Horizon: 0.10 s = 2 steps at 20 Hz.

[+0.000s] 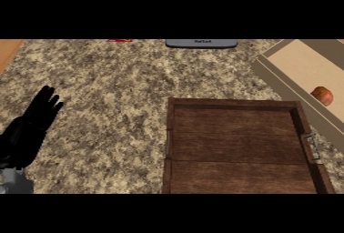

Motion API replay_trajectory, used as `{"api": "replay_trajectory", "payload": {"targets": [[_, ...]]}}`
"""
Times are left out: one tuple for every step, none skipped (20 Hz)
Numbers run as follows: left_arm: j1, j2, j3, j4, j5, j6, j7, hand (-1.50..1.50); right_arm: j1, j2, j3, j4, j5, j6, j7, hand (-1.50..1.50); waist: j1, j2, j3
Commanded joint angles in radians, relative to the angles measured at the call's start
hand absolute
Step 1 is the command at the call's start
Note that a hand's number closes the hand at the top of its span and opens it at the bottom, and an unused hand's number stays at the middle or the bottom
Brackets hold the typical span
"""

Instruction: Pick the sweet potato from the tray and place it in the cardboard box

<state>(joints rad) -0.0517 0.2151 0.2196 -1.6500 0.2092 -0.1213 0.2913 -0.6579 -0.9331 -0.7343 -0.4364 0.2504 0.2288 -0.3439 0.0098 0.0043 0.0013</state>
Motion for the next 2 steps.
{"api": "replay_trajectory", "payload": {"targets": [[0.005, 0.03, 0.034, 0.029, 0.028, -0.04, -0.006, 0.0, 0.023, -0.033, 0.014, 0.057, -0.01, 0.02, -0.071, -1.5, 0.005, 0.001, 0.0], [-0.012, -0.021, -0.025, 0.022, -0.032, 0.004, -0.031, 0.0, -0.027, -0.053, 0.029, 0.079, 0.0, 0.023, -0.041, -1.5, 0.008, 0.002, 0.0]]}}
